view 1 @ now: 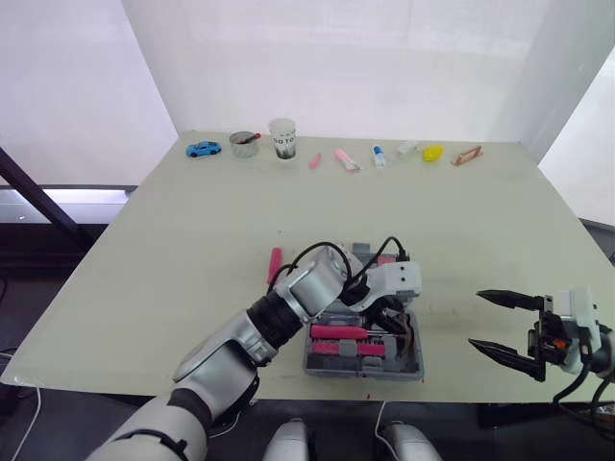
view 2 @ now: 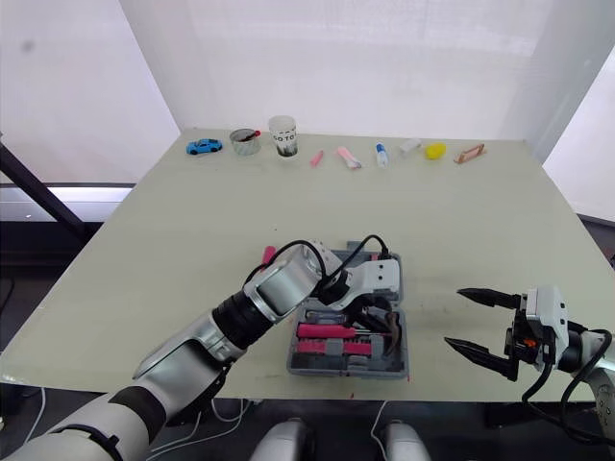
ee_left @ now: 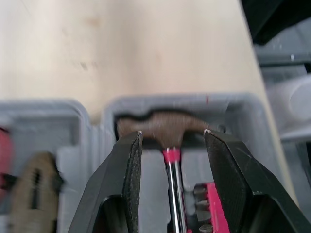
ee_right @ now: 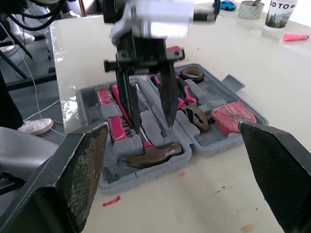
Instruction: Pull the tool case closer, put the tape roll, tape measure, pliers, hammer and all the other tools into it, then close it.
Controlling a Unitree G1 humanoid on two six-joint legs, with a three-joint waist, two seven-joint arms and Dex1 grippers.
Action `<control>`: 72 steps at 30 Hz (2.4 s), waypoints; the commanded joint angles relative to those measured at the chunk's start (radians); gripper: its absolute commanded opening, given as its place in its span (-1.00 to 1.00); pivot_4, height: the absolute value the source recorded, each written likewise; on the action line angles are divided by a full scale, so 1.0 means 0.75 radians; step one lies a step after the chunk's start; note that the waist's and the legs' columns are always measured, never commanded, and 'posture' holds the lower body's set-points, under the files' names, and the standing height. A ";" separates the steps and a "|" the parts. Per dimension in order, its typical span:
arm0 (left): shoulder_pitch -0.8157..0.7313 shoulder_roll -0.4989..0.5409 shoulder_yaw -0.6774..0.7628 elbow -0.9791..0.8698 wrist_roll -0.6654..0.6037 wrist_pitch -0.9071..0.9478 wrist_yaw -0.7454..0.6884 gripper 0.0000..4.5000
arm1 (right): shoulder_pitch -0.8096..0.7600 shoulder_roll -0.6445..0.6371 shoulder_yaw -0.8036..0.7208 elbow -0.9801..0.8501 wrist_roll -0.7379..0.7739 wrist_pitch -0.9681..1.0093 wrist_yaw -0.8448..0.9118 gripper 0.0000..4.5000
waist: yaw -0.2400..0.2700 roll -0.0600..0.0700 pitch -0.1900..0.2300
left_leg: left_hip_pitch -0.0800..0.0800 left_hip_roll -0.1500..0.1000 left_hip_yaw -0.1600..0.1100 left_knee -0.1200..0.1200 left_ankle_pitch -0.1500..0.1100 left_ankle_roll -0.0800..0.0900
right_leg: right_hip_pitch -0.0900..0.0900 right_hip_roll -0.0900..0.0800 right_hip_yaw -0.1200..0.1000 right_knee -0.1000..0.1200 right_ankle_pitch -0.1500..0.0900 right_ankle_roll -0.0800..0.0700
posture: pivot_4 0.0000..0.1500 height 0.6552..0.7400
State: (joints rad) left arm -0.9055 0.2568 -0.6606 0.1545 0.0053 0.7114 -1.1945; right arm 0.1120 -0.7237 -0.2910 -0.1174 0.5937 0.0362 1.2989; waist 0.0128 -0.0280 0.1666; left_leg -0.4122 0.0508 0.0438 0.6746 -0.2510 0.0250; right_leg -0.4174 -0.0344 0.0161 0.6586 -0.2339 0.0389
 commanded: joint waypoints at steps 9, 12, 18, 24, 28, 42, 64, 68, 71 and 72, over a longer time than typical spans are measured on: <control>0.232 0.126 0.449 -0.075 -0.272 -0.315 -0.029 -0.04 | -0.036 0.003 -0.005 -0.013 0.018 -0.009 0.007 1.00 | -0.012 0.003 -0.001 | 0.003 0.000 0.001 0.000 0.000 0.000 | 0.000 0.000 0.002 0.003 0.000 0.000 | 1.00 1.00; 0.266 0.160 0.463 -0.012 -0.279 -0.367 -0.047 -0.04 | -0.051 0.005 0.005 -0.003 0.016 -0.009 0.010 1.00 | 0.000 0.003 -0.001 | 0.002 0.000 0.001 0.001 0.000 0.000 | 0.000 0.000 0.001 0.003 0.000 0.000 | 1.00 1.00; 0.355 0.213 0.514 0.063 -0.364 -0.429 -0.160 -0.70 | -0.080 0.008 0.030 0.016 0.011 -0.010 0.025 1.00 | 0.001 0.004 -0.001 | 0.002 0.000 0.001 0.003 0.000 0.000 | 0.001 0.000 0.001 0.003 0.000 0.000 | 1.00 1.00; 0.392 0.232 0.478 0.141 -0.296 -0.544 -0.173 -0.98 | -0.100 0.007 0.045 0.031 0.009 -0.012 0.029 1.00 | 0.001 0.004 -0.001 | 0.002 0.000 0.001 0.003 0.000 0.000 | 0.001 0.000 0.001 0.003 0.000 0.000 | 1.00 1.00; 0.399 0.218 0.455 0.209 -0.261 -0.614 -0.168 -0.98 | -0.106 0.007 0.046 0.038 0.006 -0.013 0.035 1.00 | 0.001 0.004 -0.001 | 0.002 0.000 0.001 0.003 0.000 0.000 | 0.001 0.000 0.001 0.003 0.000 0.000 | 1.00 1.00; 0.467 0.189 0.357 0.351 -0.122 -0.778 -0.153 -0.98 | -0.095 0.003 0.033 0.028 -0.004 -0.015 0.029 1.00 | 0.000 0.004 -0.001 | 0.002 0.000 0.001 0.003 0.000 0.000 | 0.001 0.000 0.001 0.003 0.000 0.000 | 1.00 1.00; 0.524 0.141 0.738 0.011 -0.448 -0.611 0.076 -0.98 | -0.127 0.107 0.015 0.066 0.009 0.008 -0.110 1.00 | -0.008 0.006 -0.003 | 0.007 0.002 0.002 0.003 0.000 0.000 | 0.005 0.001 0.002 0.004 0.000 0.000 | 1.00 1.00; 0.593 0.193 0.855 -0.068 -0.521 -0.615 0.113 -0.98 | -0.110 0.130 -0.003 0.079 0.008 0.016 -0.172 1.00 | -0.011 0.007 -0.003 | 0.007 0.002 0.003 0.003 0.000 0.000 | 0.006 0.001 0.002 0.004 0.000 0.000 | 1.00 1.00; 0.671 0.245 0.967 -0.083 -0.556 -0.583 0.190 -0.98 | -0.075 0.146 -0.028 0.108 -0.023 -0.005 -0.235 1.00 | -0.009 0.007 -0.003 | 0.007 0.003 0.003 0.003 0.000 0.000 | 0.006 0.001 0.001 0.004 0.000 0.000 | 1.00 1.00; 0.694 0.256 0.991 -0.087 -0.560 -0.579 0.215 -0.98 | -0.066 0.148 -0.034 0.116 -0.027 -0.015 -0.244 1.00 | -0.007 0.007 -0.003 | 0.007 0.003 0.003 0.003 0.000 0.000 | 0.006 0.001 0.002 0.004 0.000 0.000 | 1.00 1.00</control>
State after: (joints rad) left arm -0.3977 0.4376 0.0380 0.1242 -0.3889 0.2756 -1.0607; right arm 0.0548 -0.6115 -0.2680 -0.0239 0.5717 0.0422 1.1344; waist 0.0074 -0.0230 0.1642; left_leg -0.4067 0.0528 0.0465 0.6768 -0.2511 0.0250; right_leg -0.4132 -0.0340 0.0174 0.6616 -0.2337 0.0388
